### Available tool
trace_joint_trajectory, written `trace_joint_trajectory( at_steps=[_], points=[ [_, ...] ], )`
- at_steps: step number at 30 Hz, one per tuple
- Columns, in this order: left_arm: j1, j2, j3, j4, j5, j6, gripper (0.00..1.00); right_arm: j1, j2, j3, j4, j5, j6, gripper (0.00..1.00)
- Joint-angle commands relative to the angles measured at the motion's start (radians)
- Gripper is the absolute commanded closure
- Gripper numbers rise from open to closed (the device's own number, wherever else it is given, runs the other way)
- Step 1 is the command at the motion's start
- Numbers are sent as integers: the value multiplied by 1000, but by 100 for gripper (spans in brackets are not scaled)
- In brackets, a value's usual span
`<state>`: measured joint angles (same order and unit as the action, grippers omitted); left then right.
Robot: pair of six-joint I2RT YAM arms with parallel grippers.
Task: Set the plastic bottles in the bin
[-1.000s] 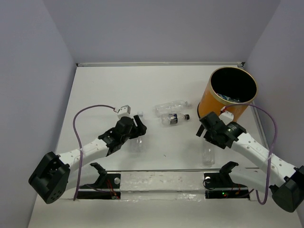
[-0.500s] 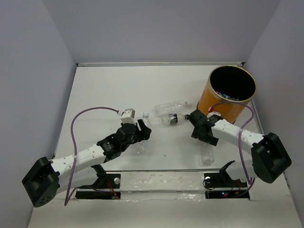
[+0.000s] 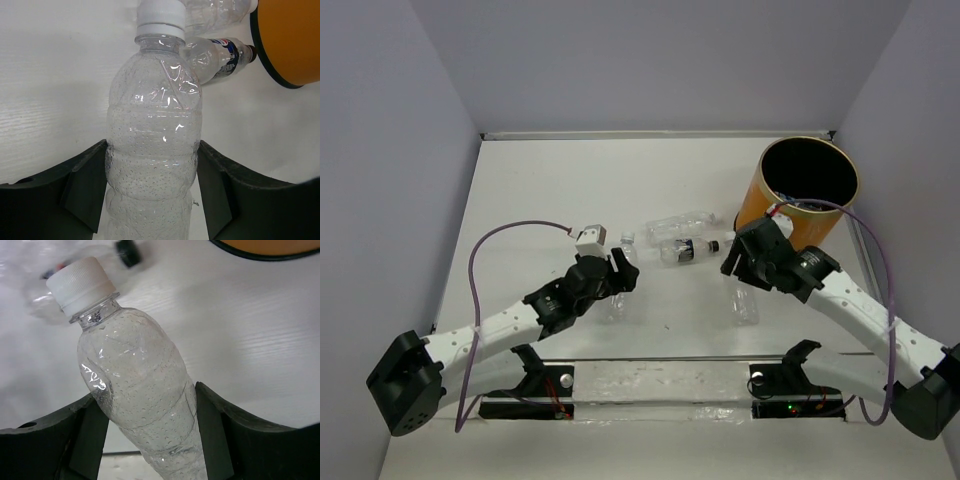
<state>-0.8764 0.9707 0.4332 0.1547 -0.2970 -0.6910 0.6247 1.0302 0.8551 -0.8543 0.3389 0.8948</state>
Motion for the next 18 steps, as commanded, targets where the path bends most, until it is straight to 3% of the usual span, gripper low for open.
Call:
trace_joint_trajectory(
  at_steps=[1,5,8,10,13,15,18],
  points=[
    [-13,-12,68,11,-30,16,40,78,-61,155,58,-119,-72,74],
    [-27,-6,105,-6,-50,25,41,109,-52,294,181,-138,-198,73],
    [-41,2,147,-24,-53,30,41,109,19,466,221,47,-403,73],
    [-50,5,176,-30,-53,31,41,109,45,518,332,277,-508,74],
    [-76,13,223,-50,-66,42,41,64,45,542,643,495,-796,76],
    [-104,23,263,-69,-103,54,41,-64,45,547,814,493,-951,76],
    [-122,40,297,-75,-120,61,41,-323,67,553,834,407,-900,76]
  ],
)
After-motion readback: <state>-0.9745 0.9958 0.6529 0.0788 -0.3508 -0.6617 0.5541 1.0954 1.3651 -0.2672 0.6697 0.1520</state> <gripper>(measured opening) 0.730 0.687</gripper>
